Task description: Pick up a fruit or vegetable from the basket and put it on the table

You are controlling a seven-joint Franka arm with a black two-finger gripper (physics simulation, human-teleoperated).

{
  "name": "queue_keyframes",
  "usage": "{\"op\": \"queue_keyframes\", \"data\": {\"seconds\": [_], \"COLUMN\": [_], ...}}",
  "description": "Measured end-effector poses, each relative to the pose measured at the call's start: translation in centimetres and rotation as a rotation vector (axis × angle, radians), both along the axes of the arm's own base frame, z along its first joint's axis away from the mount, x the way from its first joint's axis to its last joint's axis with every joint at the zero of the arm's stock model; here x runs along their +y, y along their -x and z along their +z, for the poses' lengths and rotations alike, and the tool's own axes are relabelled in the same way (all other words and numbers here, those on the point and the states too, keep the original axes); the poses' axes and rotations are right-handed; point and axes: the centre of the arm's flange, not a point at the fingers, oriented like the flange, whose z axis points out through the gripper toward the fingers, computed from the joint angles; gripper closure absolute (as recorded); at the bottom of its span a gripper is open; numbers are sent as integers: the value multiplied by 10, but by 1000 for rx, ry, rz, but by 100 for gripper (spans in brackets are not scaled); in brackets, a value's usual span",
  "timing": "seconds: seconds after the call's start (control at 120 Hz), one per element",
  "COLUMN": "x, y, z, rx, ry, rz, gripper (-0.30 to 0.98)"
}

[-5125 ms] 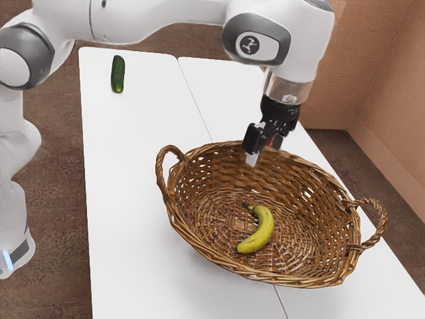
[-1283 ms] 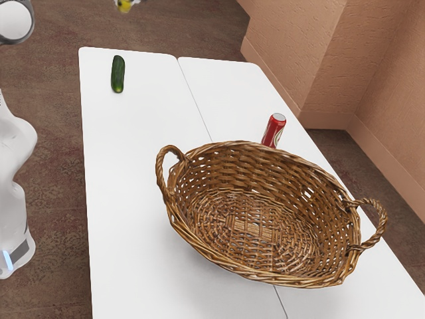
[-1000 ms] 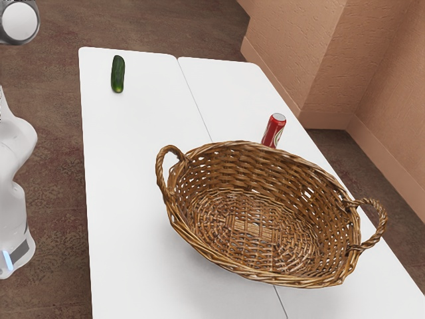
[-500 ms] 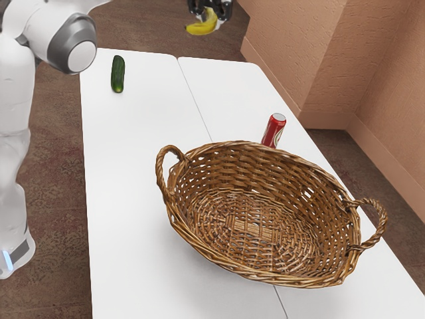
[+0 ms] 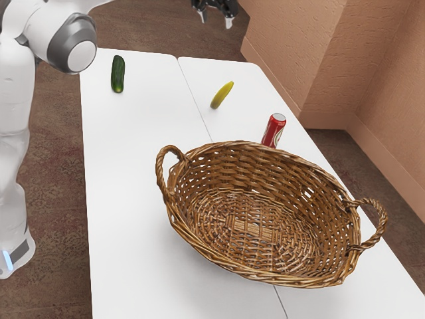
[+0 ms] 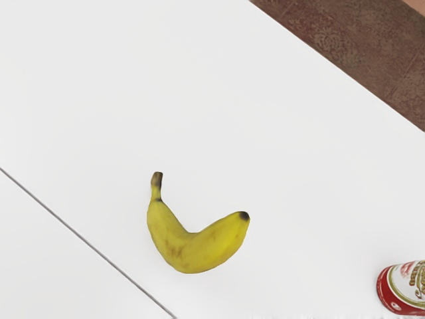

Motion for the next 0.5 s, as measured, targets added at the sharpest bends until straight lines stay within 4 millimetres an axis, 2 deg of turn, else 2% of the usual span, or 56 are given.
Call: {"op": "queue_keyframes", "data": {"seconds": [0.5], "x": [-7], "y": [-5], "z": [0], "rx": [-3], "ry": [-8], "rz": [-41], "gripper": [0]}}
